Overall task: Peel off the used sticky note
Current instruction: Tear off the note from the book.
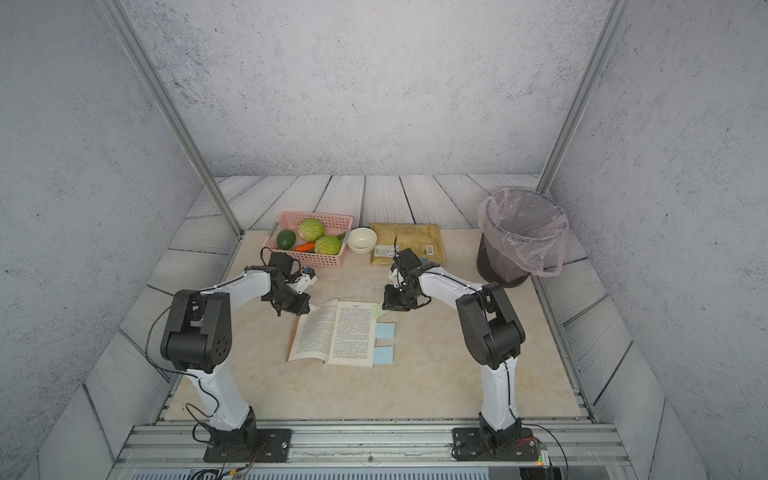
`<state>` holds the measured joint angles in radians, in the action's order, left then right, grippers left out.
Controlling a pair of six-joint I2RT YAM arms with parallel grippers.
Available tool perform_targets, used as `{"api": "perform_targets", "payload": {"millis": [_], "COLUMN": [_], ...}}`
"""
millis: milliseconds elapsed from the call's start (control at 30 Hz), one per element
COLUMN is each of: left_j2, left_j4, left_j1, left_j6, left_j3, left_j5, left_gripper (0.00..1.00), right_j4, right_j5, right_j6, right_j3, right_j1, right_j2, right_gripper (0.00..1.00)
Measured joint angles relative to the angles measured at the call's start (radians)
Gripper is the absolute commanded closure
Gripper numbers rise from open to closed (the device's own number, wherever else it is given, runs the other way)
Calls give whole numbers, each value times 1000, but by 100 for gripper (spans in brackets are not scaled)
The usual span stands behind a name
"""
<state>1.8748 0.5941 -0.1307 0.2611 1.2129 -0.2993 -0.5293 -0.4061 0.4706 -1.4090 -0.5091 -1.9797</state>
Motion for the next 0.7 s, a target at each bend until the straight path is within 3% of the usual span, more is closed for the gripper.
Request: {"api": "perform_targets", "payload": {"millis": [400,700], "left_j2": [0,0], "left_j4": [0,0], "left_j1": [0,0], "left_j6": [0,0], "left_j3": [0,0], "left_j5": [0,0], "left_gripper": [100,100], "right_j4": [-45,-91], "right_j5": [125,255], "right_j6": [-54,-117], "right_j3": [-26,-26], "right_j1": [-54,-128], "right_j2": [0,0], "right_gripper": [98,100]}}
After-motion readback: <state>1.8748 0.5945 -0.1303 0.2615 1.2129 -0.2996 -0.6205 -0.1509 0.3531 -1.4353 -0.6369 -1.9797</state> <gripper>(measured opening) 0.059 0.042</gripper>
